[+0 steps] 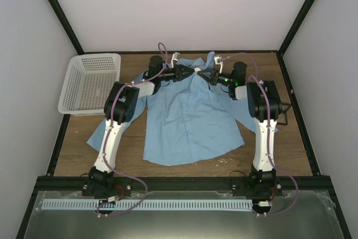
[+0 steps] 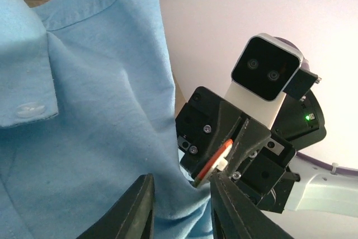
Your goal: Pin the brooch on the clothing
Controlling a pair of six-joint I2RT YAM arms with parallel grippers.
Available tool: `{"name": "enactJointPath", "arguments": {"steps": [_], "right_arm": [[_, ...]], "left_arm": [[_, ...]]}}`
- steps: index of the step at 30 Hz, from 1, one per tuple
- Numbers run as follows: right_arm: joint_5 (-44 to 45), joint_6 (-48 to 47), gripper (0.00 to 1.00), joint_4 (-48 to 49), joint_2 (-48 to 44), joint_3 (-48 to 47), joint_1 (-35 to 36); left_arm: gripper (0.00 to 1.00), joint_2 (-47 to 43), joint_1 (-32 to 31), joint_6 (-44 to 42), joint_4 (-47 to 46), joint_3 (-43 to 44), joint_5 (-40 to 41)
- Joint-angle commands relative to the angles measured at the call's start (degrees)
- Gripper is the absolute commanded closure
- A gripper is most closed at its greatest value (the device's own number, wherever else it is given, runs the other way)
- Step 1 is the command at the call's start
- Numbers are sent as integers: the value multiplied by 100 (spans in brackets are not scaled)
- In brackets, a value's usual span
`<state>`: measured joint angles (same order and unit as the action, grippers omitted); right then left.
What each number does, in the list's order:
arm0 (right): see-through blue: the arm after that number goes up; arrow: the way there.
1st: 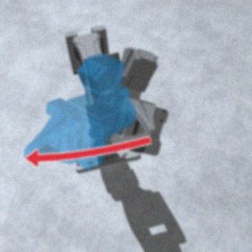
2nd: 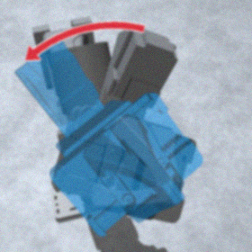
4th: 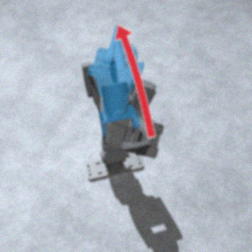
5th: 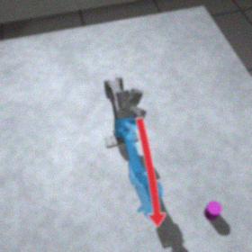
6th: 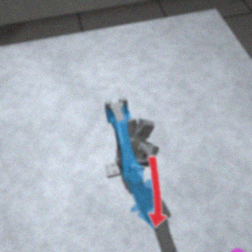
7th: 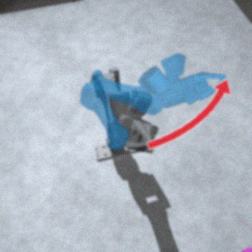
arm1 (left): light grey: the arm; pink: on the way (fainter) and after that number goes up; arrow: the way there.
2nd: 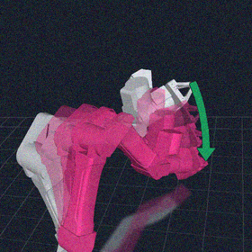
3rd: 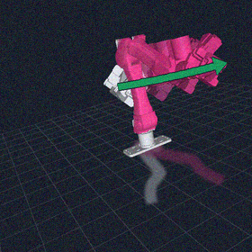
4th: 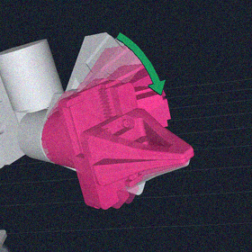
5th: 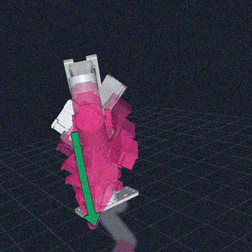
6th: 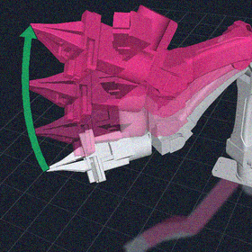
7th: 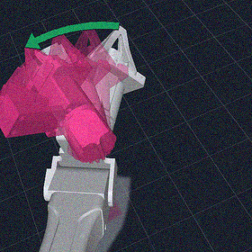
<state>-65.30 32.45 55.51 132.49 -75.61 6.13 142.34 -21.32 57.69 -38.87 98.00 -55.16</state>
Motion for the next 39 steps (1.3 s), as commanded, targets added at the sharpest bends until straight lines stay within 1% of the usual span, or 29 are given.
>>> {"name": "enactJointPath", "arguments": {"steps": [1, 4, 10, 13, 16, 19, 21, 23, 26, 30, 33, 35, 39], "right_arm": [[-162, 133, 99, 448, 29, -145, -15], [-129, 269, 99, 624, 52, -146, -16], [-141, 398, 99, 707, 135, -258, -7], [-187, 406, 99, 714, 180, -291, 2], [-252, 452, 99, 801, 199, -303, 14], [-222, 390, 99, 679, 187, -311, 11], [-146, 341, 97, 583, 125, -258, 8], [-52, 258, 95, 438, 38, -175, 7], [117, -86, 88, -84, -221, -2, -2], [243, -673, 76, -719, -549, 253, -16], [189, -989, 67, -1115, -642, 257, -16], [187, -1116, 63, -1298, -658, 226, -11], [268, -1137, 58, -1438, -617, 165, 11]], "left_arm": [[69, 106, -38, -214, 266, 198, 27], [68, 162, -46, -168, 312, 229, -5], [72, 260, -141, 154, -181, 280, -243], [73, 353, -185, 250, -197, 433, -330], [80, 432, -197, 411, -353, 456, -339], [90, 437, -188, 549, -537, 419, -340], [93, 406, -167, 542, -573, 355, -331], [96, 347, -139, 533, -610, 275, -315], [100, 242, -88, 552, -780, 123, -273], [100, 132, -56, 539, -977, -73, -212], [100, 86, -65, 423, -935, -143, -162], [100, 47, -73, 345, -928, -188, -120], [100, -24, -103, 252, -1009, -265, -79]]}}
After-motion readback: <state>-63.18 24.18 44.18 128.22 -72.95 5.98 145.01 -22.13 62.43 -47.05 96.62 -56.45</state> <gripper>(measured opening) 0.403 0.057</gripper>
